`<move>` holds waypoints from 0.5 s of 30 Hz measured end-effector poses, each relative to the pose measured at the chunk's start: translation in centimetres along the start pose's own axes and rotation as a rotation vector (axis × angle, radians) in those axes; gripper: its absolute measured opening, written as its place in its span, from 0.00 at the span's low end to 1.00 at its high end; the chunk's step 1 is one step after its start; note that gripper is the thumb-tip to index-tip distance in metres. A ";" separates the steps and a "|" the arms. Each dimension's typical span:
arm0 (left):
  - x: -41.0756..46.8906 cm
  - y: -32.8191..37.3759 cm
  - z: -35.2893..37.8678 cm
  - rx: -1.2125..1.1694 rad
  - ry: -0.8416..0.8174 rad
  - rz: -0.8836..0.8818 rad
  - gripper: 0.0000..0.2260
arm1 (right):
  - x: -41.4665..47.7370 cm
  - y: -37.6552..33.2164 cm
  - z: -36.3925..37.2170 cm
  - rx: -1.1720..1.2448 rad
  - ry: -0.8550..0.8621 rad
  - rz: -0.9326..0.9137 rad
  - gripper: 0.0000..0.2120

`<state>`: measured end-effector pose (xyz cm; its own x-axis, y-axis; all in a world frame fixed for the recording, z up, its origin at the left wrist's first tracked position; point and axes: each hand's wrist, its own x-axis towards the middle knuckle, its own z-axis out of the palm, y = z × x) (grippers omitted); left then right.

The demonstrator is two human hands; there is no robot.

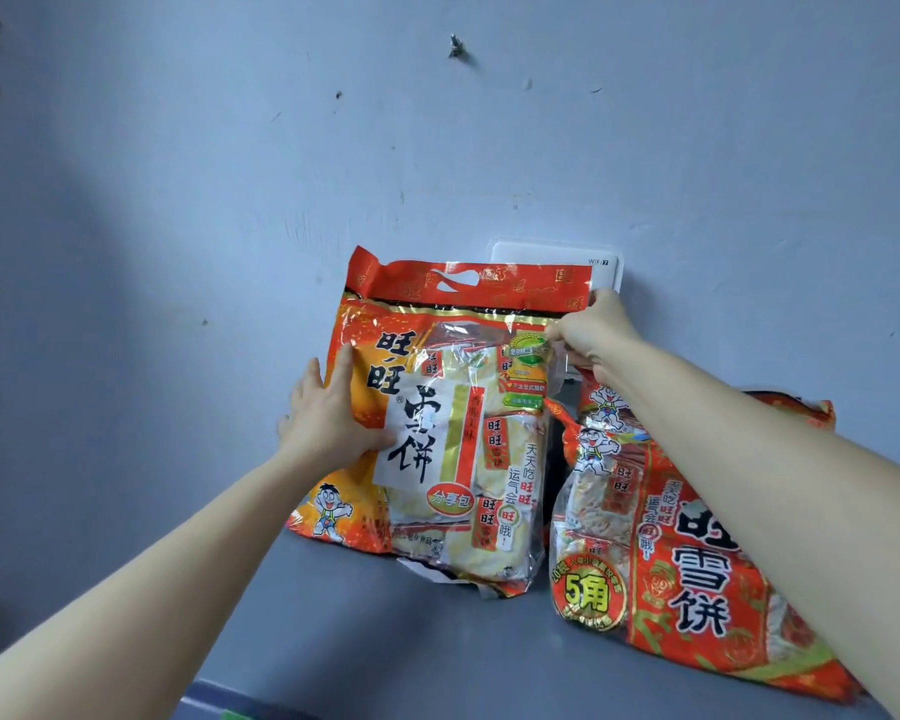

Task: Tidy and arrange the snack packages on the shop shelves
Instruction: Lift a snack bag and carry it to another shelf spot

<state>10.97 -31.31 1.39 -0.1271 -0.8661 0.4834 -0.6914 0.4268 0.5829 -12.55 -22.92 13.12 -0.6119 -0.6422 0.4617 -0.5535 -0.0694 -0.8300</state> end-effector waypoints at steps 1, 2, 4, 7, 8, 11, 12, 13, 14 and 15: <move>-0.5 0.5 0.0 0.058 0.043 0.019 0.52 | -0.4 0.0 -0.4 -0.001 0.013 -0.017 0.20; -0.9 1.1 0.1 0.098 0.093 0.057 0.51 | -0.8 -0.1 -0.9 -0.014 0.030 -0.046 0.25; -1.5 2.7 0.1 0.099 0.173 0.164 0.45 | -1.7 -0.2 -2.2 -0.052 0.067 -0.120 0.27; -2.7 5.7 0.6 0.063 0.203 0.357 0.35 | -3.3 -0.2 -4.6 -0.120 -0.035 -0.154 0.20; -3.2 6.8 0.9 0.036 0.197 0.433 0.32 | -3.9 0.0 -5.4 -0.172 -0.112 -0.137 0.19; -4.9 10.1 2.0 -0.092 0.071 0.636 0.29 | -6.0 1.1 -8.0 -0.347 -0.297 -0.093 0.20; -5.5 11.2 2.5 -0.088 0.002 0.679 0.32 | -6.6 1.5 -8.8 -0.406 -0.340 -0.087 0.22; -6.0 12.1 3.1 -0.035 -0.057 0.712 0.36 | -7.1 2.0 -9.6 -0.467 -0.388 -0.075 0.24; -6.5 13.0 3.7 0.050 -0.093 0.737 0.40 | -7.4 2.6 -10.5 -0.533 -0.443 -0.061 0.28; -6.9 13.7 4.2 0.145 -0.099 0.752 0.44 | -7.7 3.1 -11.4 -0.603 -0.498 -0.050 0.33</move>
<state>-0.62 -20.55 3.27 -0.6580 -0.3788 0.6508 -0.4791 0.8774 0.0264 -15.95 -9.43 10.59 -0.3319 -0.9258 0.1809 -0.8720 0.2280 -0.4332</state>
